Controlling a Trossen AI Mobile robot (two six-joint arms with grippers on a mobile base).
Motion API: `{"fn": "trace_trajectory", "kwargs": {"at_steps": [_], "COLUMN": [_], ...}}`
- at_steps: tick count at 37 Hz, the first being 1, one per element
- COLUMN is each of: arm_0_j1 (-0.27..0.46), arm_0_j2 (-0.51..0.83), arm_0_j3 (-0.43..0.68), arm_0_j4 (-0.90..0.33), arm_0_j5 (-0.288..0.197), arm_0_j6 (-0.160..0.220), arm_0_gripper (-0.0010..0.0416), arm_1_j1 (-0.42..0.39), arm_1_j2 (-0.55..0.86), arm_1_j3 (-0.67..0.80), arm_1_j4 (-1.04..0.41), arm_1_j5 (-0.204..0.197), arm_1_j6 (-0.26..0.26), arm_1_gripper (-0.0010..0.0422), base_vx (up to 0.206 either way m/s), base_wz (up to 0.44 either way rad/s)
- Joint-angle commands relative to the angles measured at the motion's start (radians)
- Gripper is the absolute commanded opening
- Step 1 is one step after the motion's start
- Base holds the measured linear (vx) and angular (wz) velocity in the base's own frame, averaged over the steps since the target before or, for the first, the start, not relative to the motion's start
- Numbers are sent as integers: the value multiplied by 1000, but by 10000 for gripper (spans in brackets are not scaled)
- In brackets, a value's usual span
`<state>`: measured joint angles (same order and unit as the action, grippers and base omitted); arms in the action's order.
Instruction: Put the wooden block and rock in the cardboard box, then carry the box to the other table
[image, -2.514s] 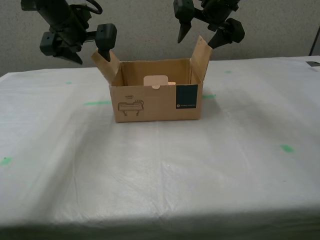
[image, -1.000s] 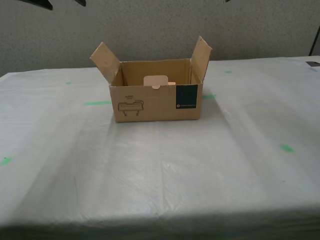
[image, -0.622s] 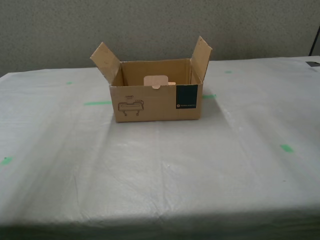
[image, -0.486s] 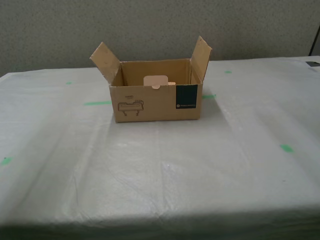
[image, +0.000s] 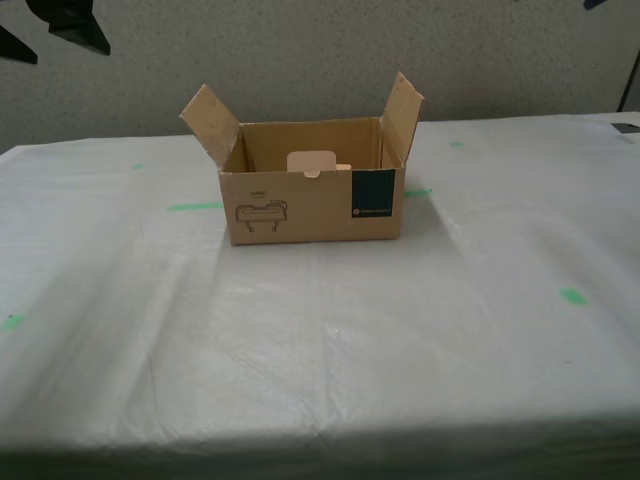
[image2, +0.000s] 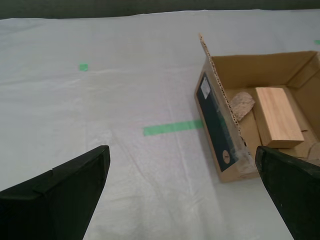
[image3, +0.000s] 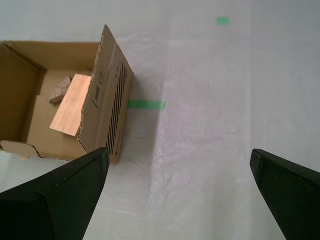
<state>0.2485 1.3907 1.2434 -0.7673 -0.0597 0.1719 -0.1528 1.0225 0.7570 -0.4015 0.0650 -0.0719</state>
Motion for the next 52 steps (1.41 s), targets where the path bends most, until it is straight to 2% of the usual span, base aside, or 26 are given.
{"fn": "trace_trajectory", "kwargs": {"at_steps": [1,3,5,8,13,24,52], "arm_0_j1": [0,0,0,0,0,1,1], "arm_0_j2": [-1,-1,-1,-1,-1,-1,-1], "arm_0_j3": [-48,-74,-97,-123,-144,-144,-143], "arm_0_j4": [37,59,80,98,110,109,109], "arm_0_j5": [-24,-48,-58,-58,-58,-58,-58], "arm_0_j6": [0,0,0,0,0,0,0], "arm_0_gripper": [394,393,393,394,394,393,394], "arm_1_j1": [3,4,5,6,8,8,8], "arm_1_j2": [0,0,0,0,0,0,0], "arm_1_j3": [-24,-35,-41,-41,-41,-41,-41], "arm_1_j4": [50,72,83,85,88,89,89], "arm_1_j5": [90,108,103,88,88,78,78], "arm_1_j6": [-1,-7,-6,-2,3,21,20], "arm_1_gripper": [398,398,398,398,398,398,398], "base_vx": [0,0,0,0,0,0,0], "base_wz": [0,0,0,0,0,0,0]}}
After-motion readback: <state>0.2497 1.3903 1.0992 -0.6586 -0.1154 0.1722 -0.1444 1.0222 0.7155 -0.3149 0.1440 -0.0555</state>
